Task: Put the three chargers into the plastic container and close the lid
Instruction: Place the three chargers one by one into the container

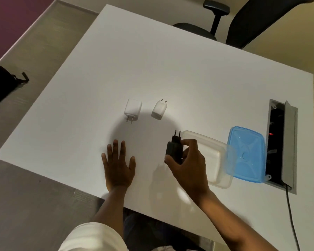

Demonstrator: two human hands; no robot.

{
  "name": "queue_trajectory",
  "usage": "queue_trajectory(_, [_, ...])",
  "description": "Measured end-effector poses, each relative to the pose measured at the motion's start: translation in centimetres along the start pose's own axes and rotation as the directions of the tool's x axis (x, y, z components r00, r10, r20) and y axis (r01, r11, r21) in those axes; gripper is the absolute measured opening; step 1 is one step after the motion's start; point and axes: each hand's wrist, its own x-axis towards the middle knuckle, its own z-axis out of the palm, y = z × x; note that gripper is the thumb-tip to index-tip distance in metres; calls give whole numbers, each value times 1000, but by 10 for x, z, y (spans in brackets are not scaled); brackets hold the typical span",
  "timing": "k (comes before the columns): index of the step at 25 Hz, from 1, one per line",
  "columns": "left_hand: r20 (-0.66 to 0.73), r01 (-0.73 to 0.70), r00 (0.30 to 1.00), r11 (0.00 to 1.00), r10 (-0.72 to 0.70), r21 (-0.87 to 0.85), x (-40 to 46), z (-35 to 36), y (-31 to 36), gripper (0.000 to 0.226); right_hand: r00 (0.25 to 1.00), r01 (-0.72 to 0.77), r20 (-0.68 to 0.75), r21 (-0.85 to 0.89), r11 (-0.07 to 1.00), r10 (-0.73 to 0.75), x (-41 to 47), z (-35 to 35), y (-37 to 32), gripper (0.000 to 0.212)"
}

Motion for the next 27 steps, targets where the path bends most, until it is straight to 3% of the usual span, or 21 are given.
queue_trajectory(4, [28,1,1000,999,-2,41,0,-2,1,70,989,-135,-68,-25,991,133,8,-12,32,53])
queue_trajectory(11, [42,3,999,1000,-3,20,-1,-4,1,69,957,-277,53,-147,950,287,32,9,73,52])
queue_trajectory(27, [48,12,999,1000,-12,-1,0,-5,2,70,962,-251,63,-166,954,265,40,24,88,48])
